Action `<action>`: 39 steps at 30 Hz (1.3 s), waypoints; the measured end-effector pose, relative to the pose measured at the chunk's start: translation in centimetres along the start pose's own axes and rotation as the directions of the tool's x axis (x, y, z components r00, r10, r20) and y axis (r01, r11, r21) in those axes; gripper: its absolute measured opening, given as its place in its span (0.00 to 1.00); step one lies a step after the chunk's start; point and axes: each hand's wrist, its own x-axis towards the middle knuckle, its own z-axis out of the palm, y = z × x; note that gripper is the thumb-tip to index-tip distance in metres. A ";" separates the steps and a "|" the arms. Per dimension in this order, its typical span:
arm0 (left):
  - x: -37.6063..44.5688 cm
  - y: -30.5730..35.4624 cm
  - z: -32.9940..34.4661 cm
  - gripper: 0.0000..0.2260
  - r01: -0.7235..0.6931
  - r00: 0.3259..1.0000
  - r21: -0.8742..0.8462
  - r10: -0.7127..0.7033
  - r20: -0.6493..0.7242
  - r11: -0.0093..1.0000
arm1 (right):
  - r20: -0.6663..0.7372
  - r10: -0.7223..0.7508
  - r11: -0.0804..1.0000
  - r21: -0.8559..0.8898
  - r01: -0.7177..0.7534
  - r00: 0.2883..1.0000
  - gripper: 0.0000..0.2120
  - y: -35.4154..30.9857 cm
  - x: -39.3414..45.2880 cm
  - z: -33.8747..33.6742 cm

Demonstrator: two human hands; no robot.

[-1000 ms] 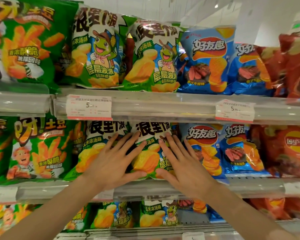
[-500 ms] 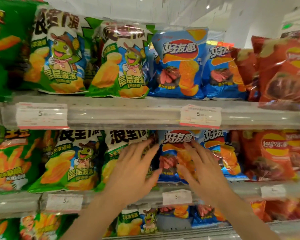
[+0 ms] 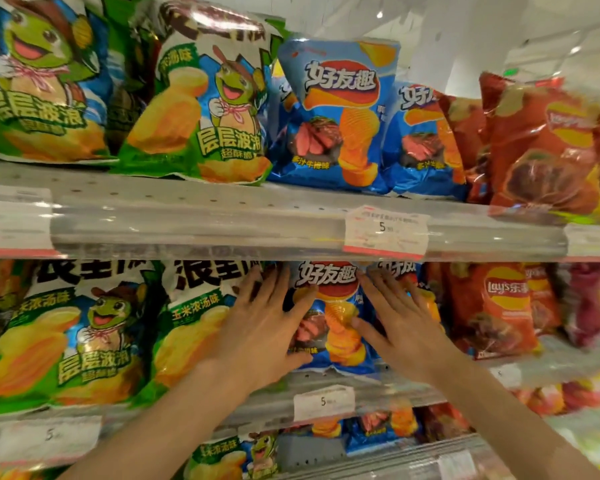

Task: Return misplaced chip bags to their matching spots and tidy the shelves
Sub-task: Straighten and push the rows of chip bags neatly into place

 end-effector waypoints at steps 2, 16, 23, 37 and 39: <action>0.0 0.3 -0.1 0.44 0.024 0.998 0.018 -0.025 0.051 1.000 | 0.013 -0.019 1.000 -0.004 0.019 1.000 0.37 0.3 0.2 0.1; -0.7 1.8 0.7 0.43 0.057 0.998 0.121 -0.055 -0.022 0.991 | 0.075 -0.252 0.968 0.002 0.253 0.965 0.53 3.3 2.6 0.4; -1.3 2.9 0.3 0.42 0.090 0.996 0.180 -0.084 -0.043 0.979 | 0.140 -0.332 0.942 -0.007 0.337 0.933 0.58 4.3 3.8 0.0; -0.4 1.0 -0.2 0.41 0.010 0.995 0.158 -0.026 0.094 0.987 | 0.073 -0.386 0.922 -0.003 0.387 0.920 0.51 2.3 2.1 -0.1; -0.1 1.1 -0.2 0.42 0.008 0.995 0.165 -0.025 0.102 0.986 | 0.101 -0.372 0.927 0.004 0.374 0.923 0.51 2.5 2.2 0.5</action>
